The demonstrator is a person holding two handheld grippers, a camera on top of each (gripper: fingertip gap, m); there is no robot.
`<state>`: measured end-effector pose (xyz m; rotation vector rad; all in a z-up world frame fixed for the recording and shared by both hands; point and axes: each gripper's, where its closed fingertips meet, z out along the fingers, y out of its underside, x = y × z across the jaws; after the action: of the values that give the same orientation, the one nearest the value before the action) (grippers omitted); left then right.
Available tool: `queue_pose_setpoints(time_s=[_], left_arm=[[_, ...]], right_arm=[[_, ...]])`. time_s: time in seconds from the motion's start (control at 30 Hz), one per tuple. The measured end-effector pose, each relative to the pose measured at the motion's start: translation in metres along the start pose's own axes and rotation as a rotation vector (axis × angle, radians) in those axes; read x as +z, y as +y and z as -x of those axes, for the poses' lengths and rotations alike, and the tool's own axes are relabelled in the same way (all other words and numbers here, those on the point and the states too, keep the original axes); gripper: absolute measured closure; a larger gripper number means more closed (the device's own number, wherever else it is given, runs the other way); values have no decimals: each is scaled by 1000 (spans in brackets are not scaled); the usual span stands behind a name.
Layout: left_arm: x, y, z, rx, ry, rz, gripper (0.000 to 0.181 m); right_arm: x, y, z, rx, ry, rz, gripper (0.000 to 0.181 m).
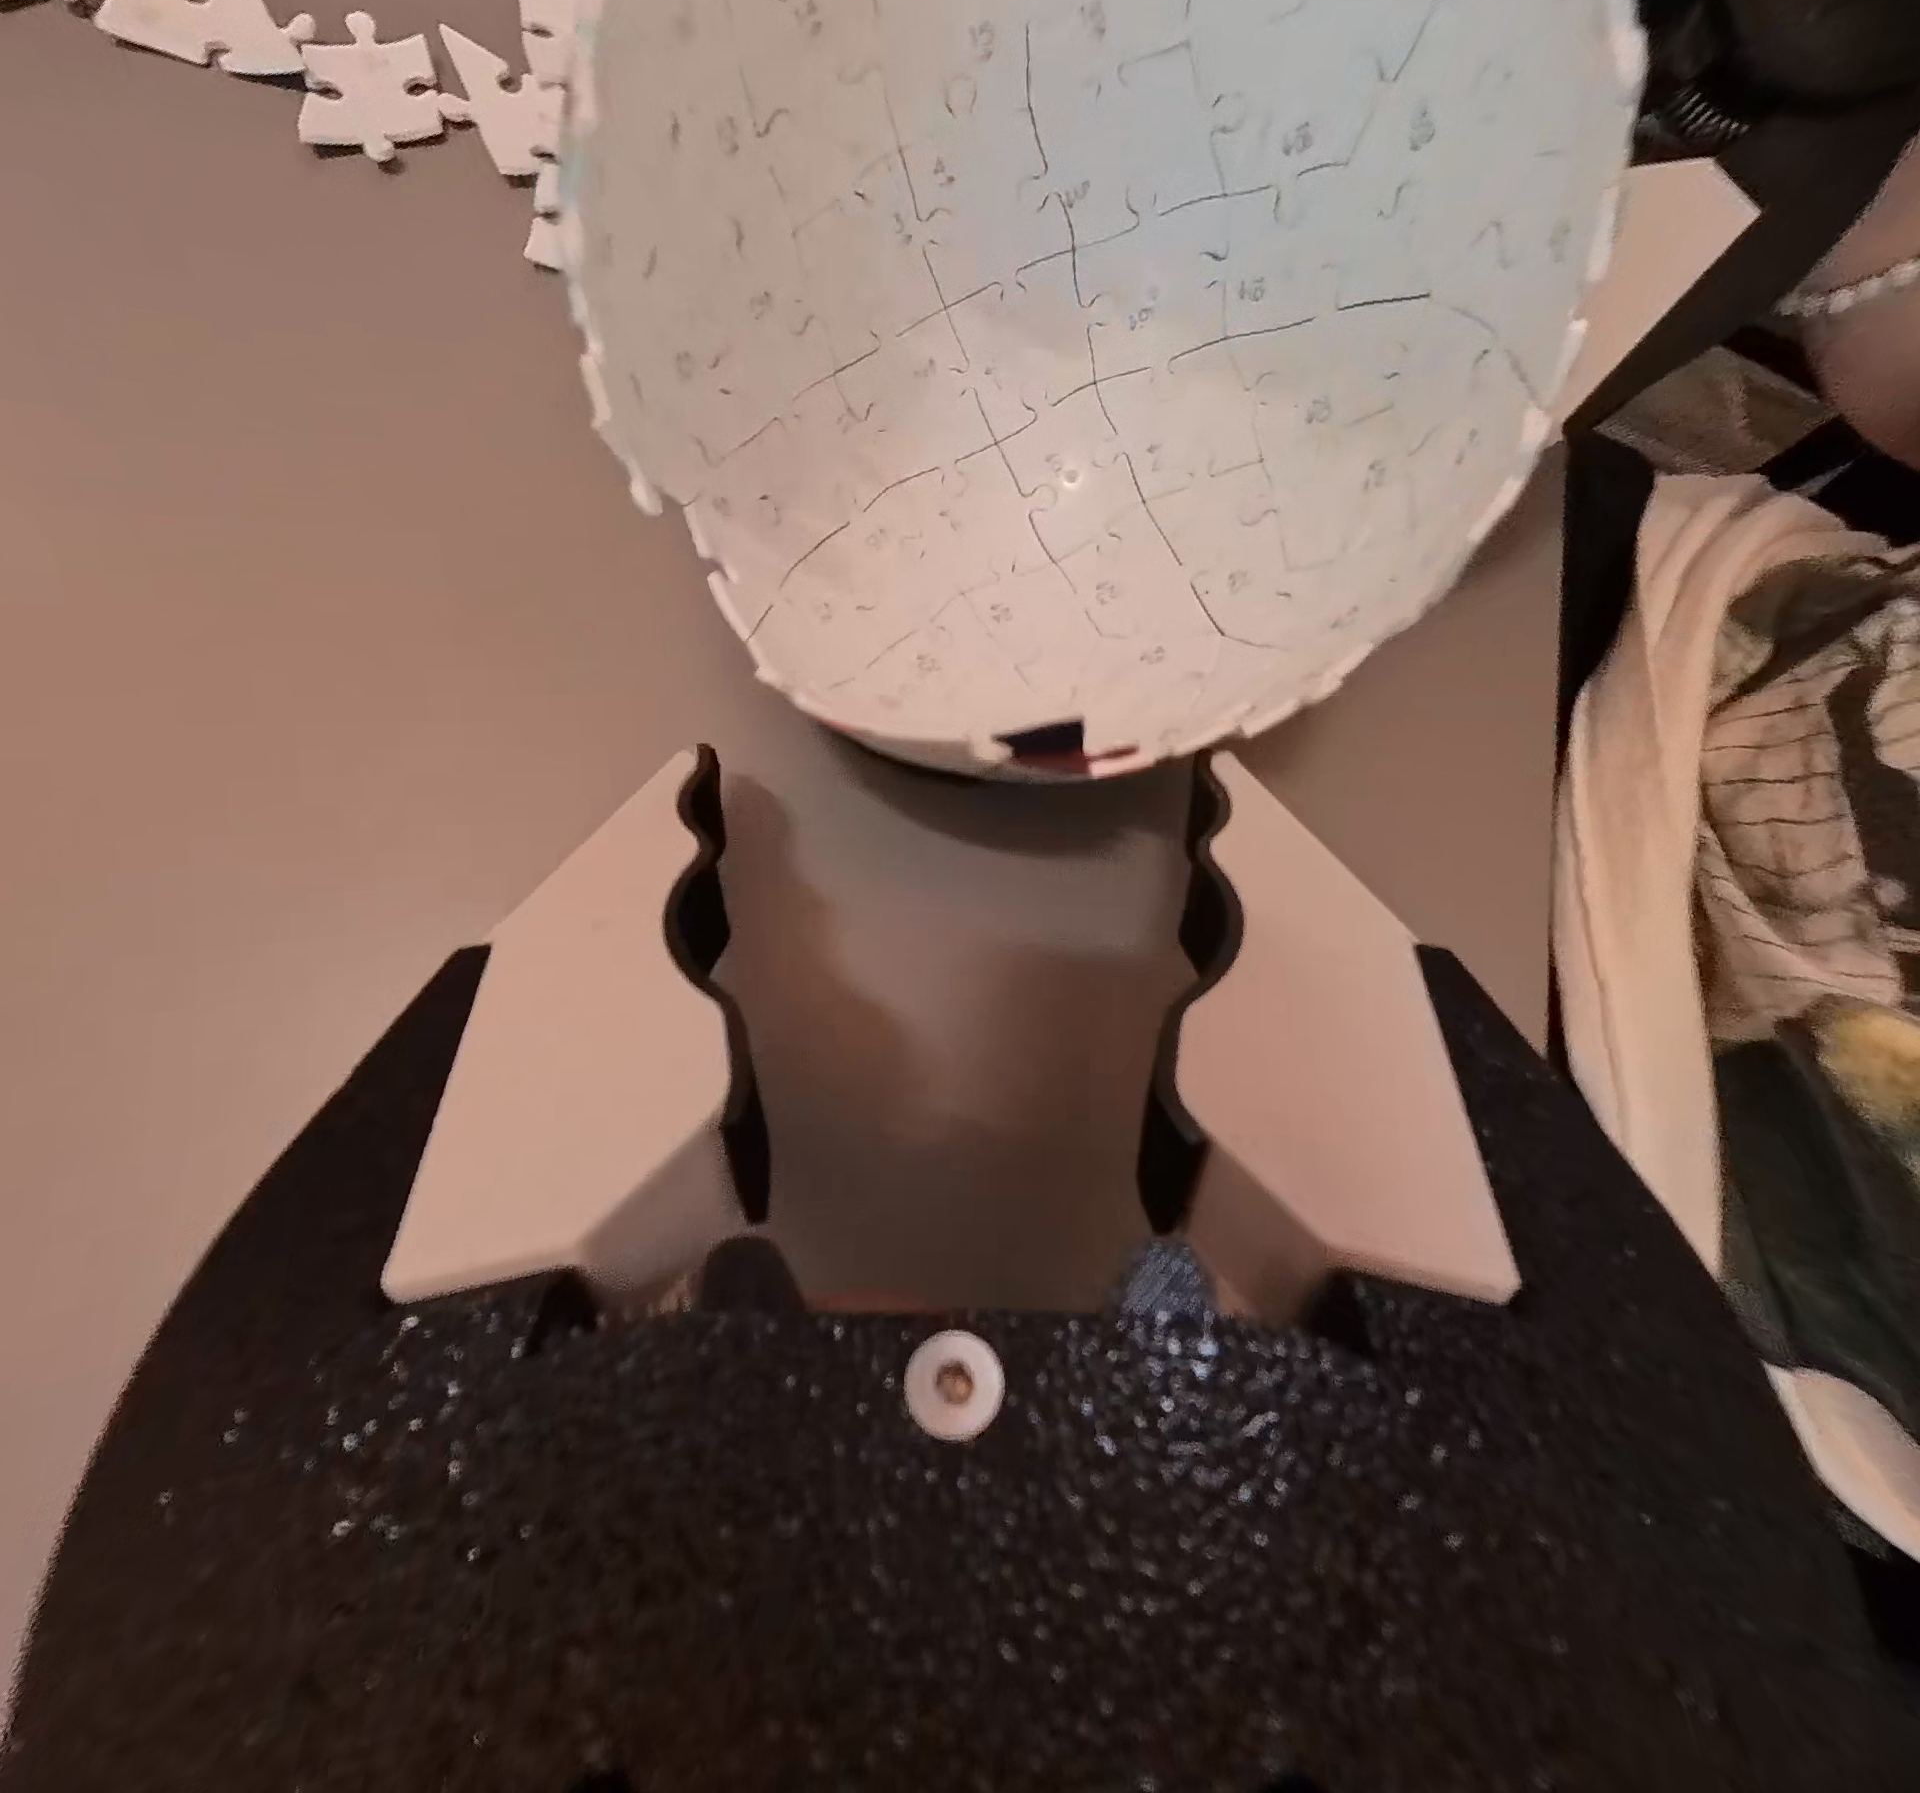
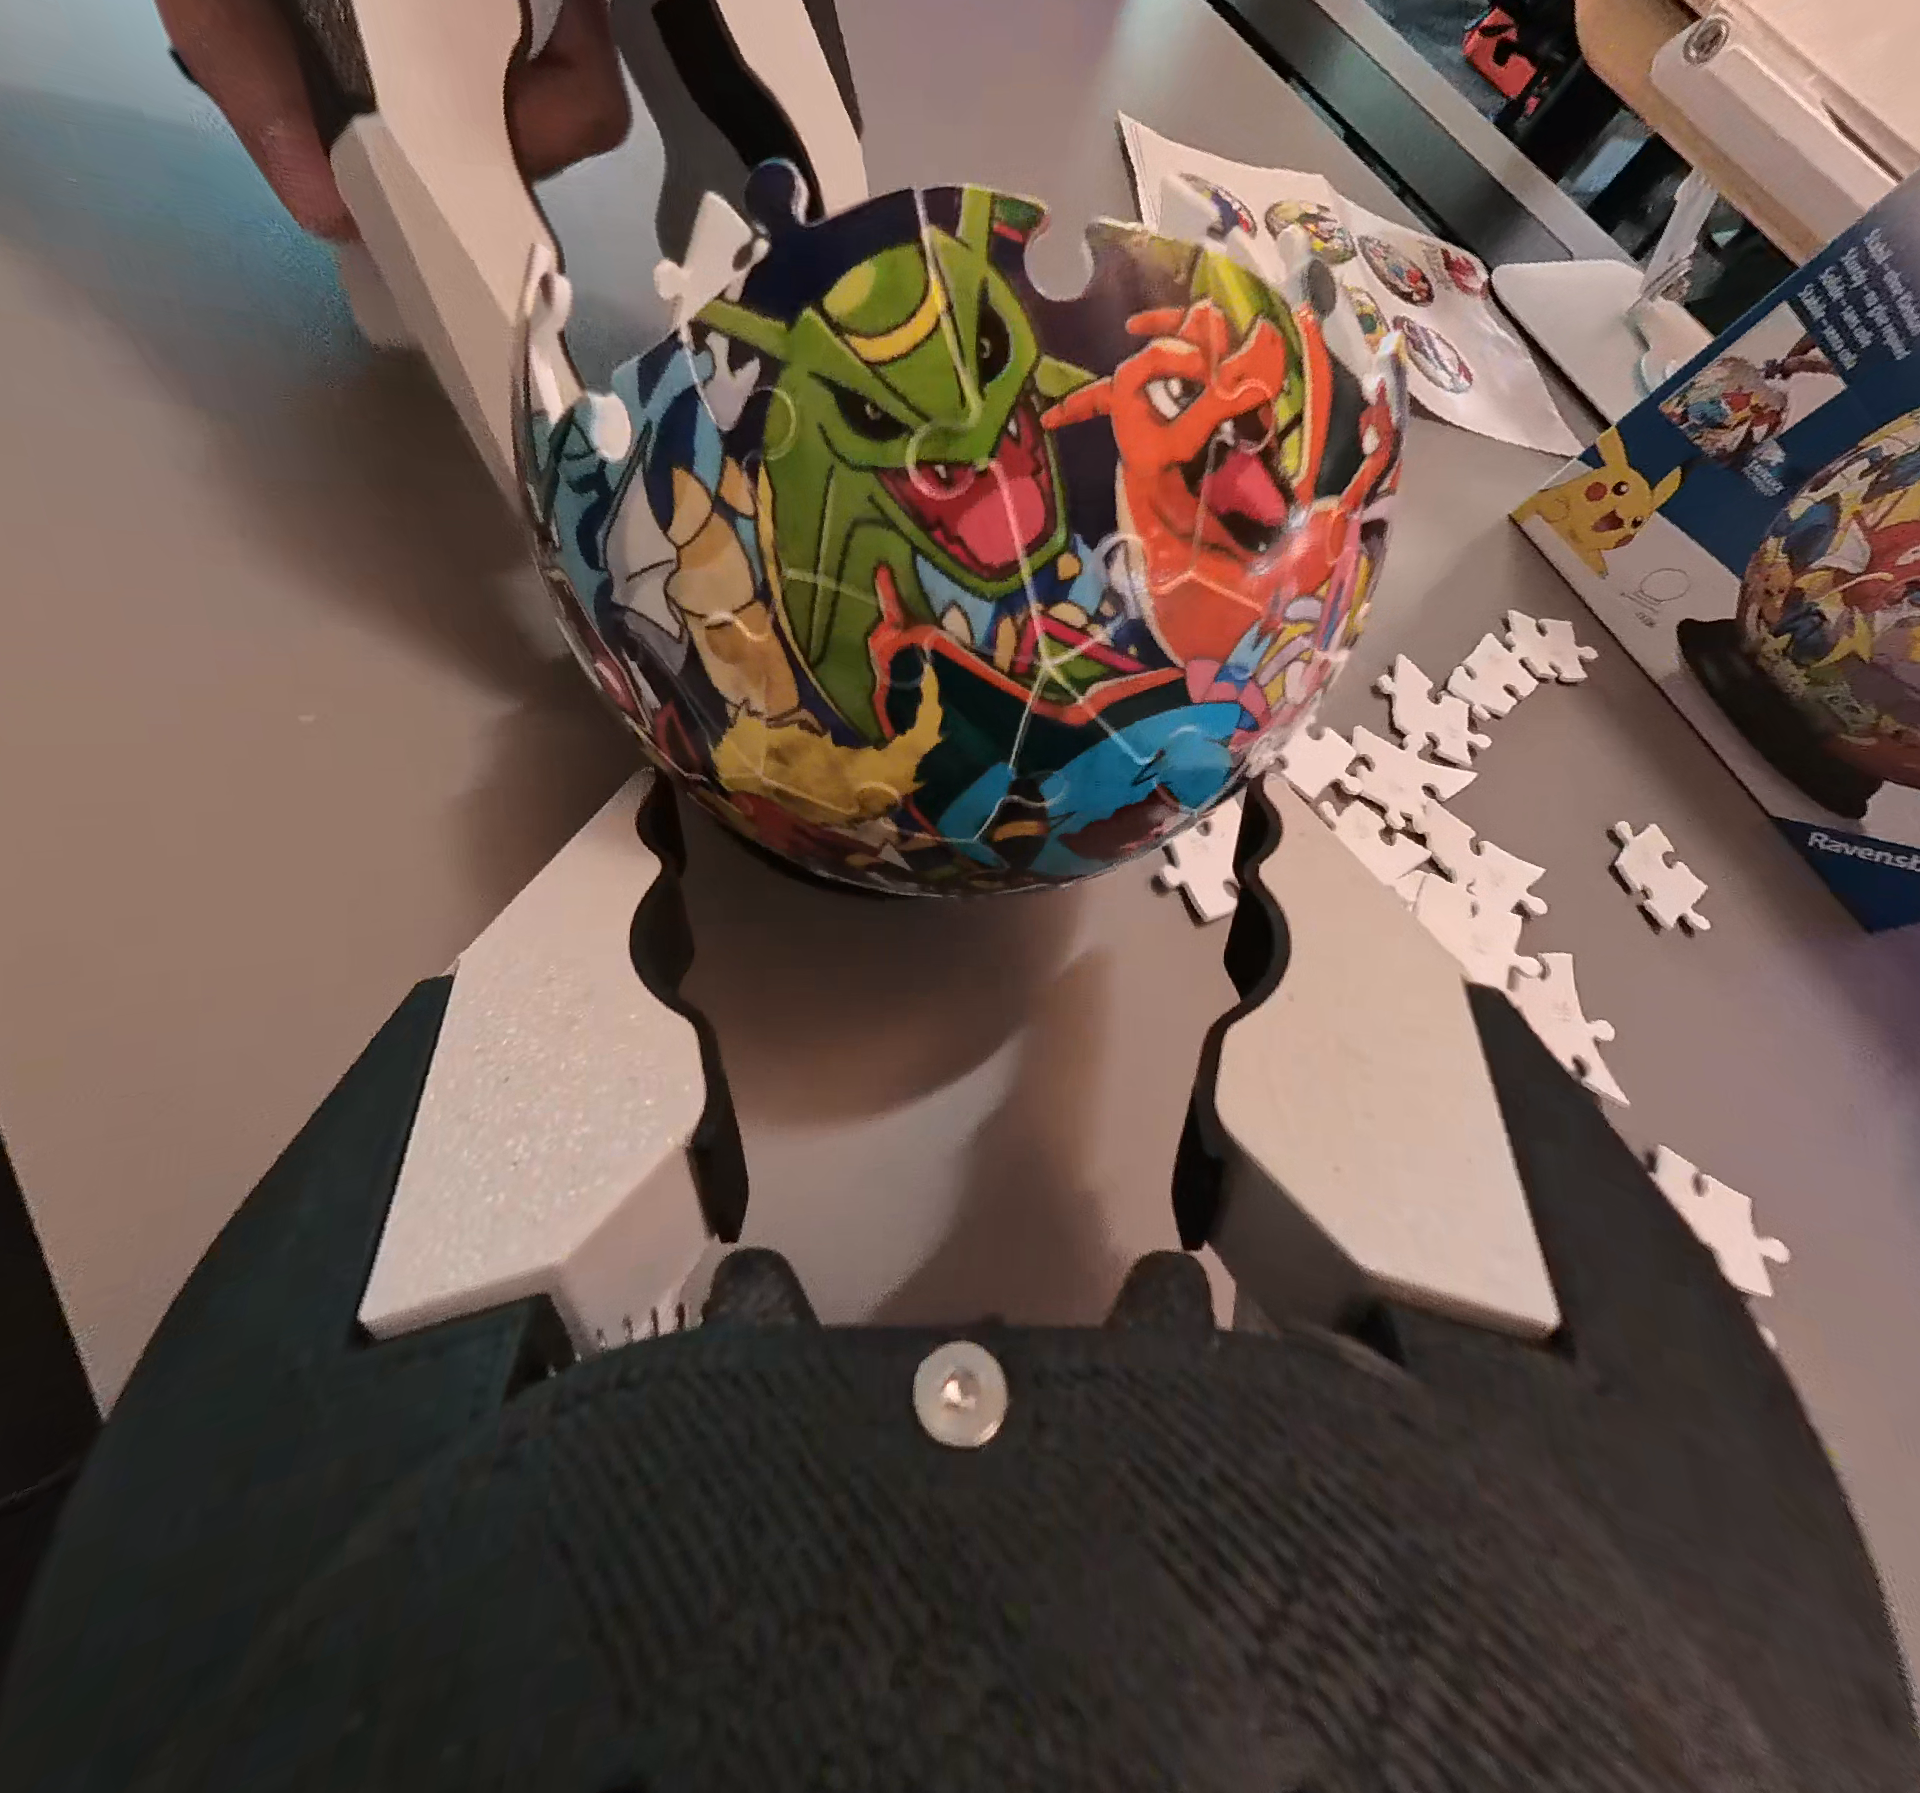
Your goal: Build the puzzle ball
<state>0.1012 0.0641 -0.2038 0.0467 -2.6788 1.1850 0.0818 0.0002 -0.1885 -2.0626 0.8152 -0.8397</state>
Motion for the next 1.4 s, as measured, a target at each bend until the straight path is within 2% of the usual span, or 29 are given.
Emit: queue_pose_setpoints(time_s=[0.13,0.17,0.23,0.3,0.4,0.5,0.63,0.73,0.8,0.97,1.17,1.4], left_arm=[[-39,-13,10,-38,33,-102,91],[-51,-25,18,-38,19,-157,91],[-70,-54,43,-39,-56,-275,104],[-75,-79,74,-37,-144,-319,107],[-47,-105,100,72,-124,-220,126],[5,-121,117,257,-43,-14,124],[67,-125,138,446,74,271,129],[92,-123,150,487,162,388,137],[101,-126,149,471,223,392,143],[110,-118,159,506,193,411,154],[106,-112,160,470,55,352,181],[97,-107,147,408,-66,252,181]], right_arm=[[-1,-2,2,5,-13,-19,72],[-2,-3,2,5,-23,-28,71],[-7,-6,4,7,-49,-53,69],[-13,-7,8,10,-84,-72,65],[-23,-9,5,12,-98,-81,63],[-35,0,-3,-13,-108,-39,61],[-49,20,-37,-10,-12,10,66],[-57,32,-55,21,28,22,68],[-60,39,-62,15,39,34,68],[-61,53,-81,25,39,48,69],[-58,46,-115,95,72,-15,75],[-38,48,-133,98,116,31,85]])
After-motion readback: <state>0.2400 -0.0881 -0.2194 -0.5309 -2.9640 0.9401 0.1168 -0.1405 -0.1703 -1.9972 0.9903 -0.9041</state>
